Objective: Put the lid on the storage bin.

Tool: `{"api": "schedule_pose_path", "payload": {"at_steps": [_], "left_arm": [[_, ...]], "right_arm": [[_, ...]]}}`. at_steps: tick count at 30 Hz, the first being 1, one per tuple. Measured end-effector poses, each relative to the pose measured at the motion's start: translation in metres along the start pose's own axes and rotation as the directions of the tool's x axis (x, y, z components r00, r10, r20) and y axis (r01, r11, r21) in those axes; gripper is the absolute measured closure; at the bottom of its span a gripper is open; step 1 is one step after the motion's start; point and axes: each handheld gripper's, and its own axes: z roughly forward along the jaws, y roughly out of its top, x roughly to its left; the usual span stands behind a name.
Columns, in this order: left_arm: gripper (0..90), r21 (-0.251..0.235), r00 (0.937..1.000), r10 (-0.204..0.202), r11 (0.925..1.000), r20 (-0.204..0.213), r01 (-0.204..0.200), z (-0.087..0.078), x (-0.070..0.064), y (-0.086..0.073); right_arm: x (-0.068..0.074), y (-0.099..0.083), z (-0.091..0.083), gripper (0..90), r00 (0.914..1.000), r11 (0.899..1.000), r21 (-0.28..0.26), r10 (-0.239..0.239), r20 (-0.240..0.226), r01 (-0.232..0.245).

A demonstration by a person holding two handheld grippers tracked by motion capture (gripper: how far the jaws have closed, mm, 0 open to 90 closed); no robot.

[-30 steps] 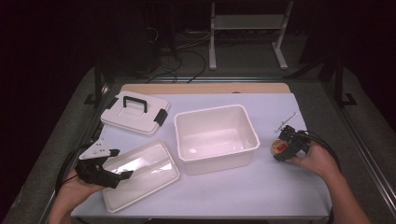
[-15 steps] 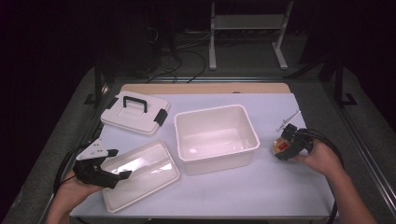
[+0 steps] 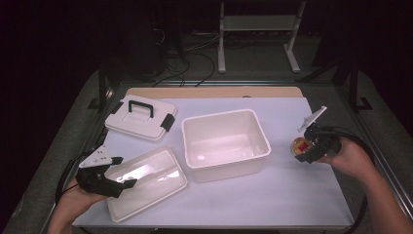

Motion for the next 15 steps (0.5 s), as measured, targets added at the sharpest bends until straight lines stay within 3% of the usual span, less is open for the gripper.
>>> {"api": "schedule_pose_path", "payload": {"at_steps": [15], "left_arm": [[9.6, 0.007, 1.0000, -0.006, 1.0000, -0.001, 0.006, 0.000, 0.001, -0.003]], "right_arm": [[-0.004, 0.034, -0.062, 20.2, 0.9923, 0.992, -0.040, -0.123, 0.009, 0.123]]}}
